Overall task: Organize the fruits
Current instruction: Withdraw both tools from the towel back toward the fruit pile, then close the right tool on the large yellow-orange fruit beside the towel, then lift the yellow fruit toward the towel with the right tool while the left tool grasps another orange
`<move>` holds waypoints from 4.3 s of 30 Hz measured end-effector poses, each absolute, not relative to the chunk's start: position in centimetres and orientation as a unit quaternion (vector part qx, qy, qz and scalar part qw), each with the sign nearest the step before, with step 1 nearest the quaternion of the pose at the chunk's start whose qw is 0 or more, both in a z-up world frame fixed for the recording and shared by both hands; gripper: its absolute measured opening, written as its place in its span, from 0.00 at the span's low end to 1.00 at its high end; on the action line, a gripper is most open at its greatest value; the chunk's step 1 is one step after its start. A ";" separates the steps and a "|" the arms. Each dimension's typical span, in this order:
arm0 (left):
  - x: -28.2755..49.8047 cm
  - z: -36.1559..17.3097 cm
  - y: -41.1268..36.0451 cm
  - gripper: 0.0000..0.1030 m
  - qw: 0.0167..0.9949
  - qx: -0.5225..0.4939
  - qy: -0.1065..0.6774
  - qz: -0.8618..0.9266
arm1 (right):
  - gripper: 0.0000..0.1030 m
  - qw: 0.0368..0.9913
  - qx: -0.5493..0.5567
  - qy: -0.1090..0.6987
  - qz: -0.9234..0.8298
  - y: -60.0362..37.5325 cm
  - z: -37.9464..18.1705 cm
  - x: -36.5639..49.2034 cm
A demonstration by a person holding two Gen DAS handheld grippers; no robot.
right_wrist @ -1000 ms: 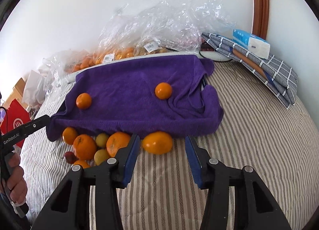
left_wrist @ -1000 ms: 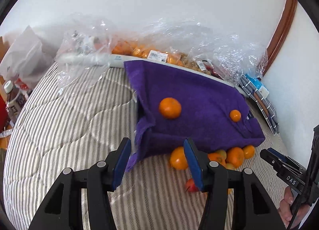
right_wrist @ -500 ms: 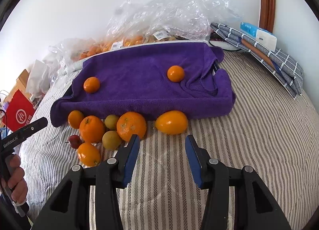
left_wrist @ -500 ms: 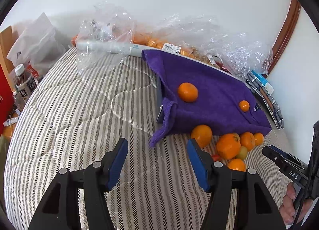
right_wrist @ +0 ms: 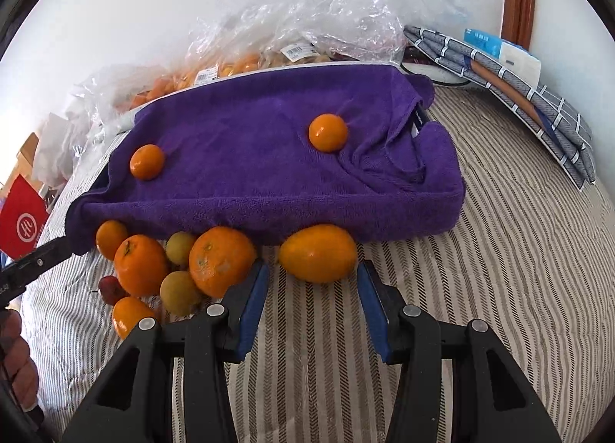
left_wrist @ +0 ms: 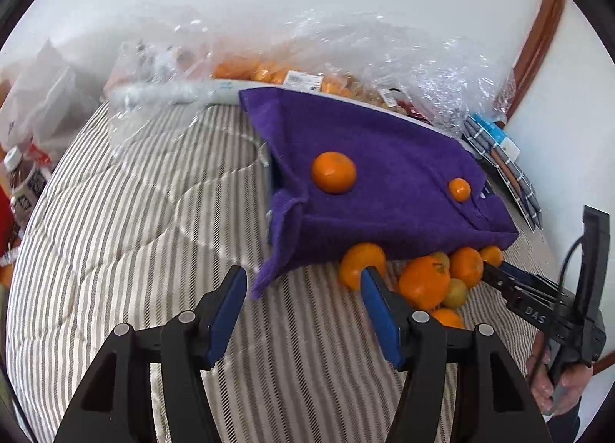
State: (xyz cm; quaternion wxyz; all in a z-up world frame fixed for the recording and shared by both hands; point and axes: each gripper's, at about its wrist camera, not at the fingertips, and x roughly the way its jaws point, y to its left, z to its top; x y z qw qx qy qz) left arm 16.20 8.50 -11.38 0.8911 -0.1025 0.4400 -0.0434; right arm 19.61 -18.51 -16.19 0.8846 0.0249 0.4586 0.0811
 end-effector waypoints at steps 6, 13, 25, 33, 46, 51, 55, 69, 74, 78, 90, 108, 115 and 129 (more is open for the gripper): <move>16.7 -12.1 7.6 0.58 0.893 -0.086 0.439 -0.052 | 0.47 0.886 0.013 0.457 0.074 -17.8 -16.7 20.7; 16.9 -12.9 8.4 0.58 0.884 -0.114 0.450 -0.057 | 0.42 0.891 0.011 0.449 0.070 -18.1 -16.8 21.0; 17.0 -13.4 8.2 0.58 0.873 -0.137 0.461 -0.078 | 0.42 0.902 0.006 0.423 0.086 -18.4 -16.0 19.4; 17.4 -13.7 7.5 0.58 0.870 -0.144 0.464 -0.086 | 0.42 0.902 0.028 0.424 0.080 -20.1 -15.9 18.9; 17.8 -13.8 6.7 0.58 0.871 -0.142 0.463 -0.076 | 0.42 0.901 0.045 0.423 0.081 -21.0 -15.8 19.0; 18.3 -13.8 6.2 0.58 0.871 -0.139 0.467 -0.068 | 0.42 0.900 0.043 0.425 0.080 -20.9 -16.0 19.2; 18.4 -13.9 6.1 0.56 0.873 -0.136 0.464 -0.065 | 0.42 0.901 0.042 0.425 0.081 -20.8 -16.0 19.2; 18.0 -14.1 7.5 0.31 0.853 -0.197 0.474 -0.099 | 0.42 0.901 0.045 0.425 0.079 -21.3 -15.9 18.9; 18.0 -14.4 6.6 0.34 0.849 -0.184 0.484 -0.108 | 0.42 0.903 0.044 0.420 0.077 -21.6 -15.4 18.5; 17.9 -14.2 5.9 0.43 0.851 -0.169 0.485 -0.112 | 0.42 0.906 0.044 0.414 0.076 -21.8 -14.8 18.0; 17.3 -14.1 4.7 0.34 0.859 -0.145 0.480 -0.105 | 0.42 0.908 0.041 0.409 0.078 -21.9 -14.1 17.0; 16.4 -13.9 9.4 0.42 0.841 -0.237 0.473 -0.118 | 0.42 0.910 0.036 0.403 0.090 -21.1 -12.9 16.2; 17.9 -13.9 6.1 0.41 0.846 -0.191 0.483 -0.121 | 0.42 0.911 0.030 0.400 0.097 -21.2 -12.6 16.1; 18.8 -14.3 4.5 0.35 0.859 -0.162 0.474 -0.107 | 0.42 0.906 0.045 0.409 0.096 -21.8 -13.5 17.3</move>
